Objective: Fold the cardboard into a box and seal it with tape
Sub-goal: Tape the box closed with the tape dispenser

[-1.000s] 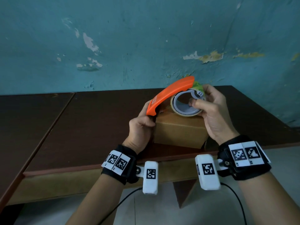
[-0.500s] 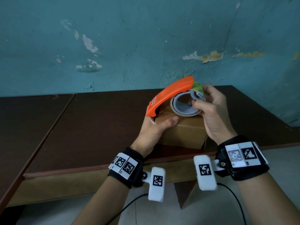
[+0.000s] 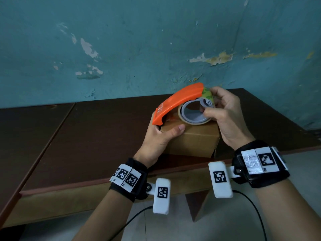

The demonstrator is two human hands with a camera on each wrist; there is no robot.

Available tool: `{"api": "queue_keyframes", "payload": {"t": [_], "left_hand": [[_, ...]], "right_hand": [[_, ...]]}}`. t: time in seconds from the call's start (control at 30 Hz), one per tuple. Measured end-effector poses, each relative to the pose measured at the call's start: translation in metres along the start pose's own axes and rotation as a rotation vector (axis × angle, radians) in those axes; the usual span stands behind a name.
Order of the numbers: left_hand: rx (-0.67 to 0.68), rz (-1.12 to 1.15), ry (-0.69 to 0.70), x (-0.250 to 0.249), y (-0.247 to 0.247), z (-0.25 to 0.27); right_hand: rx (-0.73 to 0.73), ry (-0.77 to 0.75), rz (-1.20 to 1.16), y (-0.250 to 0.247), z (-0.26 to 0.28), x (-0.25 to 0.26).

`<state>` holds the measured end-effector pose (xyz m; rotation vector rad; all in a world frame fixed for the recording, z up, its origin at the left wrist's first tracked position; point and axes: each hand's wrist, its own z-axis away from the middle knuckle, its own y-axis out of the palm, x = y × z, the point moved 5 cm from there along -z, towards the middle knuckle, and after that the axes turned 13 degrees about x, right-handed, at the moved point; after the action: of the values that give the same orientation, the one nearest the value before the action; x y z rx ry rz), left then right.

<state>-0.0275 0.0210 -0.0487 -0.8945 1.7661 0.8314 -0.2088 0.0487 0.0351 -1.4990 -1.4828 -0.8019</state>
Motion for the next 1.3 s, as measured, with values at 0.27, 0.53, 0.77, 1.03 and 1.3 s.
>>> {"api": "queue_keyframes", "payload": {"t": [0.27,0.53,0.77,1.03,1.3], "left_hand": [[-0.024,-0.041,-0.036,0.002,-0.005,-0.001],[-0.036,-0.04,-0.038,-0.002,-0.003,0.002],[-0.033,-0.075,-0.047,-0.006,-0.002,0.005],[-0.095,-0.065,-0.039,-0.009,-0.016,0.006],[-0.082,-0.041,-0.012,-0.014,-0.013,0.008]], "right_hand": [[0.015,0.01,0.031,-0.009,0.003,0.002],[0.023,0.025,0.079,-0.016,0.004,0.004],[0.03,0.02,0.139,-0.019,0.004,0.002],[-0.219,-0.069,0.028,-0.084,0.019,0.016],[-0.208,-0.055,0.028,-0.084,0.022,0.012]]}}
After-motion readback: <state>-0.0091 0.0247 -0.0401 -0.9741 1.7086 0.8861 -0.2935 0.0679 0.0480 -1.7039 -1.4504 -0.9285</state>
